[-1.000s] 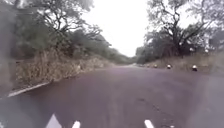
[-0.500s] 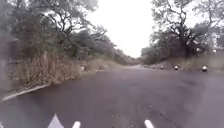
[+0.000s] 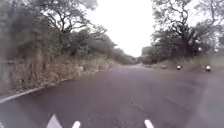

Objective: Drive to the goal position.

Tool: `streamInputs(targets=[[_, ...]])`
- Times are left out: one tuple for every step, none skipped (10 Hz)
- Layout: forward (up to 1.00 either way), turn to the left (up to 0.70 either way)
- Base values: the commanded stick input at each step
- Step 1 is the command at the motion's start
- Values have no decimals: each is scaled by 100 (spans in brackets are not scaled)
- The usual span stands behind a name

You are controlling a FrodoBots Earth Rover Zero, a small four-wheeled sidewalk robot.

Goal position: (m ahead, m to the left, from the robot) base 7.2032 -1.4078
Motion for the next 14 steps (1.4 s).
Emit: streamInputs(targets=[[70,0],[70,0],[70,0],[70,0],[70,0],[70,0],[70,0],[70,0],[70,0],[70,0],[70,0],[70,-35],[70,-35],[70,-35]])
